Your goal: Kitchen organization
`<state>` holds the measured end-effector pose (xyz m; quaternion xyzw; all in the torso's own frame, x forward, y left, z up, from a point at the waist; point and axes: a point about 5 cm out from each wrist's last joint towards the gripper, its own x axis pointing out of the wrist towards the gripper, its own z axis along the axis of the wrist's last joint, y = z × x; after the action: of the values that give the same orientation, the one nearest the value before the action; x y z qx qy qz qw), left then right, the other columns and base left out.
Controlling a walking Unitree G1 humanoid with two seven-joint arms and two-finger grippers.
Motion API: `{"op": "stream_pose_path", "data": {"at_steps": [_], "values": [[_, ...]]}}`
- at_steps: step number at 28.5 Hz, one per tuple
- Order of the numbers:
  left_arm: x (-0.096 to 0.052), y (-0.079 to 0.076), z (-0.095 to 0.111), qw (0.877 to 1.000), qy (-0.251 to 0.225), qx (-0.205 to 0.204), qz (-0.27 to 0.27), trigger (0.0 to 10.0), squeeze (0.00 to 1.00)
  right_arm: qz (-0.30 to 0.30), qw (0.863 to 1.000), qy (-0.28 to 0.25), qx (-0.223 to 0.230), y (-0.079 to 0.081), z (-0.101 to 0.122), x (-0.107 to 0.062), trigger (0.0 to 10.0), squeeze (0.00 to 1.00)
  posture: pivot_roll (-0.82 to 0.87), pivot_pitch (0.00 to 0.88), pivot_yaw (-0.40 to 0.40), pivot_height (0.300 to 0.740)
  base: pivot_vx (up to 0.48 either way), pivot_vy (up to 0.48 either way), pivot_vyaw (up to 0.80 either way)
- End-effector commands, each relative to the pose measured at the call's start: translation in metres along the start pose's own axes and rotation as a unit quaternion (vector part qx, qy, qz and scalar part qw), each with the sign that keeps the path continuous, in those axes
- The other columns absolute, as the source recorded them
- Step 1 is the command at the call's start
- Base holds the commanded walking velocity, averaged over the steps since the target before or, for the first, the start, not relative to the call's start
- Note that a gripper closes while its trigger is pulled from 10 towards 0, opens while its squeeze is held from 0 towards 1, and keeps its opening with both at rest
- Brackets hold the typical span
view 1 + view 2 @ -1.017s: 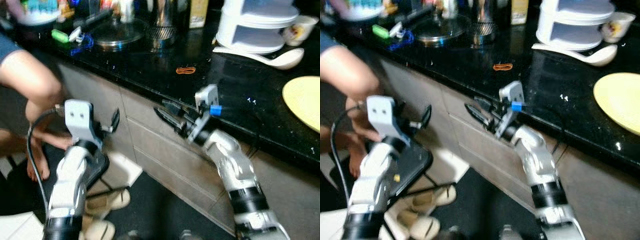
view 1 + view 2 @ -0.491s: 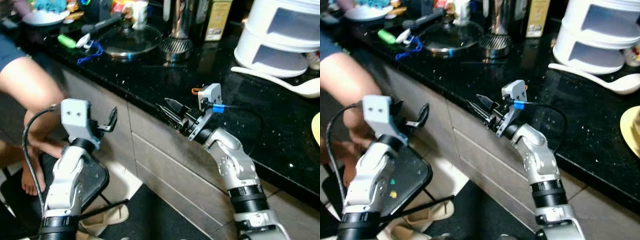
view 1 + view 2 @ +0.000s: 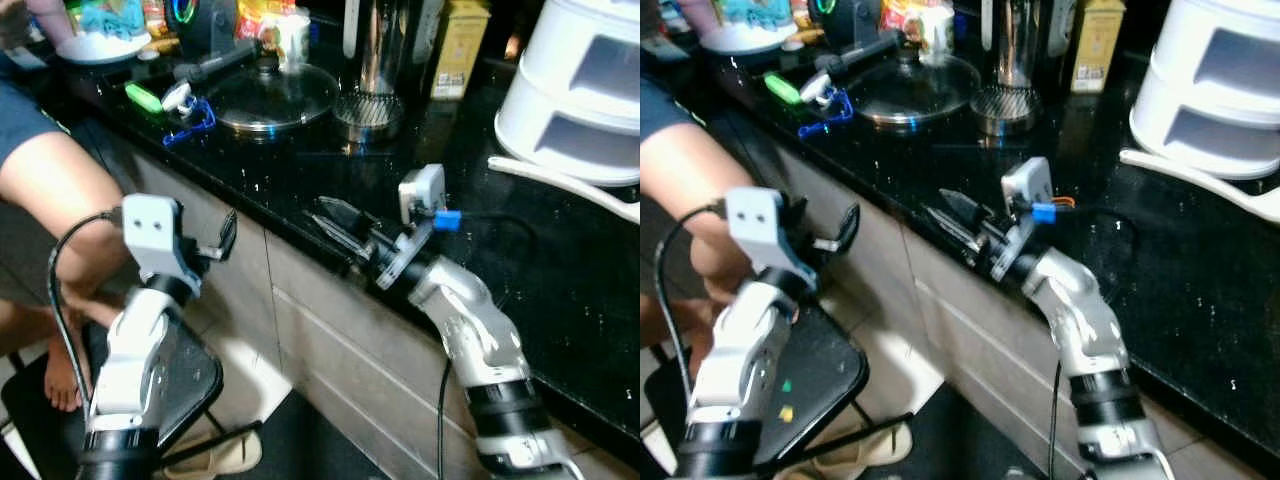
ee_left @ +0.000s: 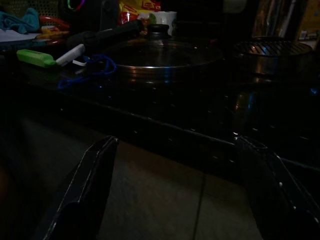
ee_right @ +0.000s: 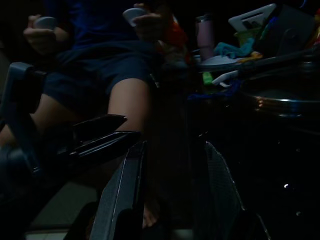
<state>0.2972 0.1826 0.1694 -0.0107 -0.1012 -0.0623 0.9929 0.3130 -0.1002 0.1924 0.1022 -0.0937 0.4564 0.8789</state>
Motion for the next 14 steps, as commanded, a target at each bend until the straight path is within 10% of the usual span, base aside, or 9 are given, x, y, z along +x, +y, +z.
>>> {"op": "stream_pose_path", "data": {"at_steps": [1, 14], "values": [[-0.001, 0.002, 0.0, 1.0, 0.003, -0.001, -0.001, 10.0, 0.0, -0.001, 1.0, 0.009, 0.01, 0.002, -0.005, 0.001, 10.0, 0.0, 0.03, 0.047, -0.012, 0.74, 0.315, 0.0, 0.0], [-0.016, -0.033, -0.03, 0.995, 0.057, -0.017, -0.077, 10.0, 0.0, -0.058, 0.996, 0.006, -0.073, -0.007, 0.02, 0.024, 10.0, 0.0, 0.03, 0.045, -0.016, 0.74, 0.314, 0.0, 0.0]]}}
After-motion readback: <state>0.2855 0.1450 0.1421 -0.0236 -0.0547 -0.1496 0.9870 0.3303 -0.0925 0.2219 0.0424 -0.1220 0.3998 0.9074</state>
